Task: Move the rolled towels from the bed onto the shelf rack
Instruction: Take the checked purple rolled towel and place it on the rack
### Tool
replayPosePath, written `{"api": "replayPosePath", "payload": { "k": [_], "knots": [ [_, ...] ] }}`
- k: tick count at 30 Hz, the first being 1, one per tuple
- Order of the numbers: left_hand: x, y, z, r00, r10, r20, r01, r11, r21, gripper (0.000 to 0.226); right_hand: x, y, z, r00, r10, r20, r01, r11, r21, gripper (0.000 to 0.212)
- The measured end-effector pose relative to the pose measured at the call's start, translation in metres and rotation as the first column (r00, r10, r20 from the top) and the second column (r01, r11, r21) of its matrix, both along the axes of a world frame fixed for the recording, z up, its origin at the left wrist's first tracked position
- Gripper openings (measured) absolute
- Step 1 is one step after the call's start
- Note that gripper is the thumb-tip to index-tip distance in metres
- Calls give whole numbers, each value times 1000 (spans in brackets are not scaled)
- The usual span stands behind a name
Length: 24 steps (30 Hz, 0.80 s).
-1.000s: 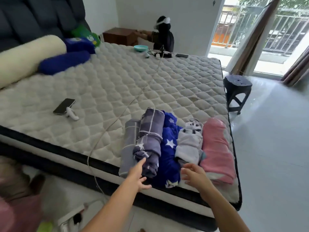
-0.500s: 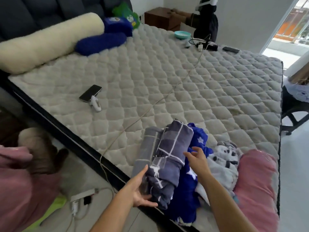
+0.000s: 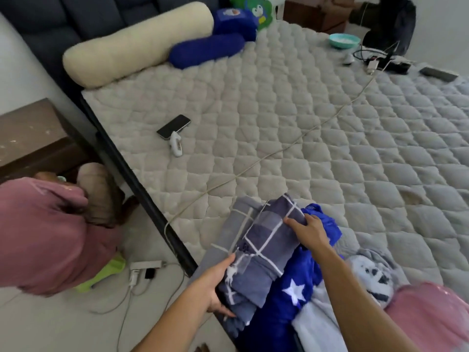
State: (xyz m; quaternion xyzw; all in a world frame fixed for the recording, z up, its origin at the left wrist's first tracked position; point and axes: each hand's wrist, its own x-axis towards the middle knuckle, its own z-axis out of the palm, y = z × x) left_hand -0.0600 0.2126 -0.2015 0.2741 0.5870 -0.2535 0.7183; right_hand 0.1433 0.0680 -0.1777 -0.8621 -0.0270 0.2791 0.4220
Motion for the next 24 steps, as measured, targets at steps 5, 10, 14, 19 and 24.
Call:
{"api": "replayPosePath", "payload": {
  "k": [5, 10, 14, 19, 24],
  "knots": [
    [-5, -1, 5, 998, 8, 55, -8, 1000, 0, 71, -19, 7, 18, 998, -63, 20, 60, 988, 139, 27],
    [-22, 0, 41, 975, 54, 217, -51, 998, -23, 45, -46, 19, 62, 994, -73, 83, 47, 957, 287, 28],
    [-54, 14, 71, 930, 141, 339, -189, 975, 113, 54, -77, 46, 120, 979, 12, 202, -88, 925, 370, 26],
    [-148, 40, 113, 825, 290, 486, -452, 854, 257, 50, -155, 100, 178, 935, 191, 300, -320, 818, 478, 42],
    [-294, 46, 141, 630, 459, 627, -721, 645, 252, 46, -285, 147, 221, 793, 433, 430, -607, 627, 488, 30]
  ]
}}
